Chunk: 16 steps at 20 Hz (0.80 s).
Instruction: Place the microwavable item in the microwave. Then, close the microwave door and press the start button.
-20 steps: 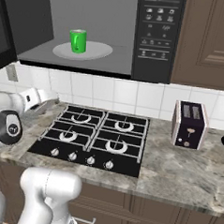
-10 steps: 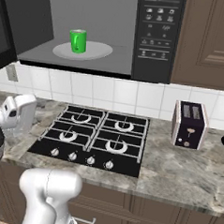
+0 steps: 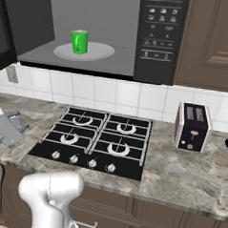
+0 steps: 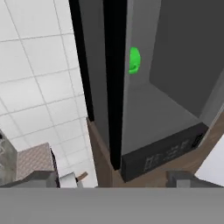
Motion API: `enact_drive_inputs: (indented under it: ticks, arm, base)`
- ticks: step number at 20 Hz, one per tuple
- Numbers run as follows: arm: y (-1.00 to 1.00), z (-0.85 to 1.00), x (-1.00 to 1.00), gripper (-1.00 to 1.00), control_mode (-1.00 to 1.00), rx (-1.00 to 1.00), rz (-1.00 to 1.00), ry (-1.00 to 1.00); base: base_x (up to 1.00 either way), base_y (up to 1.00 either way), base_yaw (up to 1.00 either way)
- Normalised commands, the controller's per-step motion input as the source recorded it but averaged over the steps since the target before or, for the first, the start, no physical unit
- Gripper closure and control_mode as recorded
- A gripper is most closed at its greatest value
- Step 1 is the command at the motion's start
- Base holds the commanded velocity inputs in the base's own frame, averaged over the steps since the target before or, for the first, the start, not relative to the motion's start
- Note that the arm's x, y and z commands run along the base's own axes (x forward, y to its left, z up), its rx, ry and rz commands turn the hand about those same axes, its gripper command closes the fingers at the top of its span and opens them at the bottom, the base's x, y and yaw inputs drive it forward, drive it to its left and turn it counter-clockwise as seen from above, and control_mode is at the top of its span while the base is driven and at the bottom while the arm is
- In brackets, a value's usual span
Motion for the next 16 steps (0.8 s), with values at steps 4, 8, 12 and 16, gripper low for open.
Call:
enact_drive_inputs:
  ticks: [4, 8, 12, 16]
  arm:
    - [0.79, 0.39, -0.64, -1.0, -1.0, -0.34, -0.1, -0.21]
    - [0.81, 0.44, -0.5, -1.0, -1.0, -0.29, -0.12, -0.05]
    - [0.7, 0.44, -0.32, -1.0, -1.0, -0.21, -0.14, 0.0]
    - [0.5, 0.34, -0.14, -1.0, -1.0, -0.13, -0.18, 0.03]
  base:
    - [0.0, 0.0, 0.0]
    - [0.0, 0.0, 0.0]
    - [0.0, 0.0, 0.0]
    - [0.0, 0.0, 0.0]
